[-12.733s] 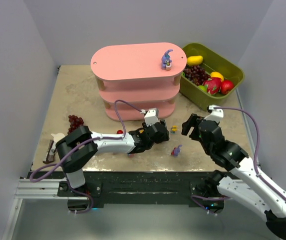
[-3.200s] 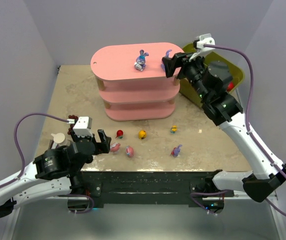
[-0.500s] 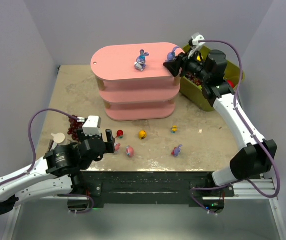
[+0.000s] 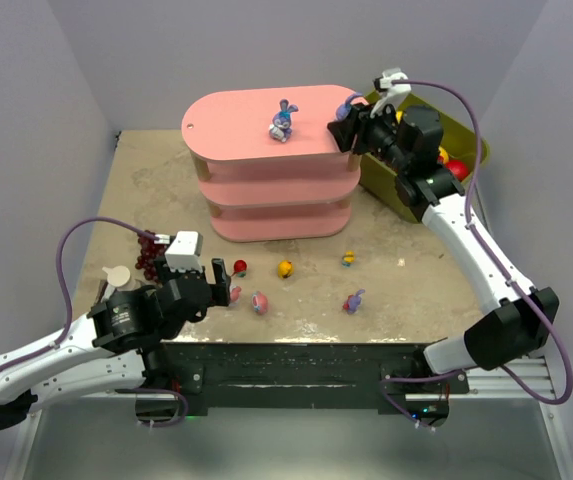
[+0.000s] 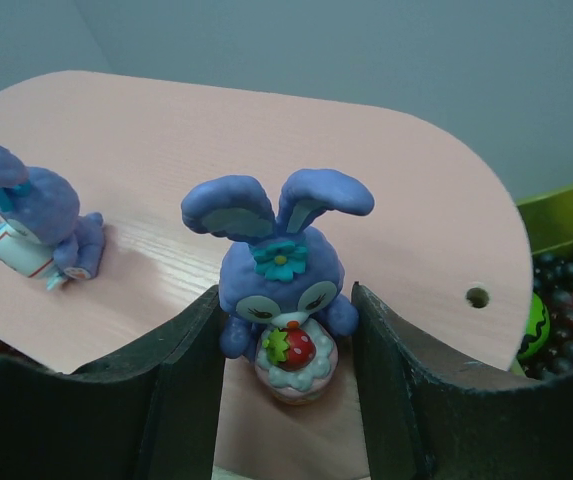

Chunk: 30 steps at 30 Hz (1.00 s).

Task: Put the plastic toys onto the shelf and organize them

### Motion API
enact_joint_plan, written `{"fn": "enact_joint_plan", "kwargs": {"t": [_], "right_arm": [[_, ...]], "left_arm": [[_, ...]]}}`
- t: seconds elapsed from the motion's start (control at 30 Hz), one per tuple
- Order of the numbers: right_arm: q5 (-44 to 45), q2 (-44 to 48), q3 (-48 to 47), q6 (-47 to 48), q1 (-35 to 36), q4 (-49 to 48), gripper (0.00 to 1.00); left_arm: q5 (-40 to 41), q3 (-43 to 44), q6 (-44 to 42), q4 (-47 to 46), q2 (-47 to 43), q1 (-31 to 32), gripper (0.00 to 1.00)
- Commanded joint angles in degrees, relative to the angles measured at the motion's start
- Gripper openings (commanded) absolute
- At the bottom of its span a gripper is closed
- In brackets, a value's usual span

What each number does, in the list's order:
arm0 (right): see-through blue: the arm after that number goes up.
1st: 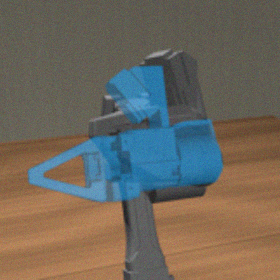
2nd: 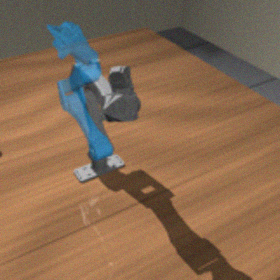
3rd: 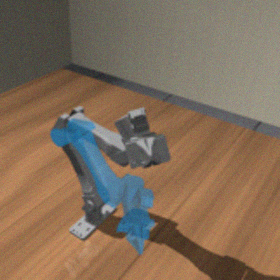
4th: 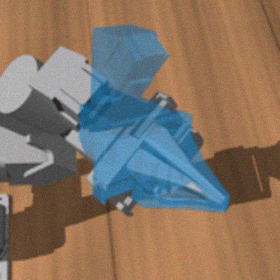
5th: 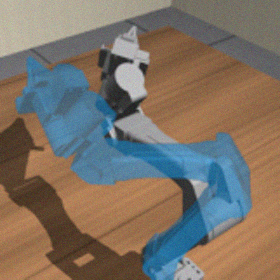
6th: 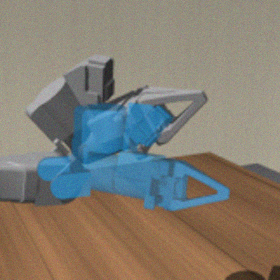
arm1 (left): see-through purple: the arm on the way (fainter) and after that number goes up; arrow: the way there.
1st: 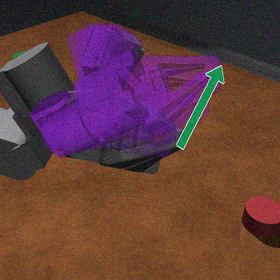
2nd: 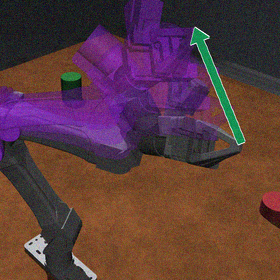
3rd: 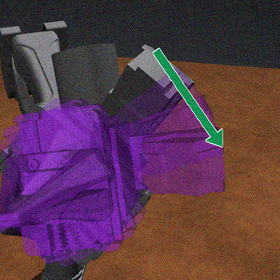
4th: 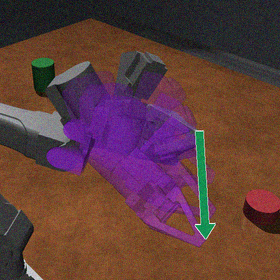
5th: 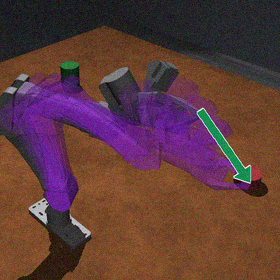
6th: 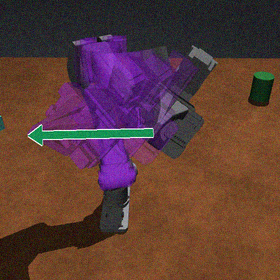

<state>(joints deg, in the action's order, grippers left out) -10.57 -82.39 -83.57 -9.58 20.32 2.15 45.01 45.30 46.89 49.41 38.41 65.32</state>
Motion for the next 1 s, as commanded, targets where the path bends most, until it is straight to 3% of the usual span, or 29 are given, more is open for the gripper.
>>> {"fn": "enact_joint_plan", "kwargs": {"t": [0.0,0.2,0.47,0.97], "right_arm": [[10.4,0.9,-3.5,-1.1,4.2,3.7,0.28],[16.6,0.5,-2.7,-1.6,6.6,3.5,0.28],[23.6,1.6,2.4,0.2,9.1,-3.8,0.29],[29.5,0.2,4.1,4.0,12.5,-8.3,0.43]], "left_arm": [[2.0,0.0,-0.2,-2.2,0.1,0.0,0.91],[1.9,0.1,0.0,-2.0,-0.3,0.0,0.91],[2.2,0.1,-0.4,-2.3,-0.2,0.1,0.91],[2.8,0.1,0.4,-1.4,-0.3,0.0,0.92]]}}
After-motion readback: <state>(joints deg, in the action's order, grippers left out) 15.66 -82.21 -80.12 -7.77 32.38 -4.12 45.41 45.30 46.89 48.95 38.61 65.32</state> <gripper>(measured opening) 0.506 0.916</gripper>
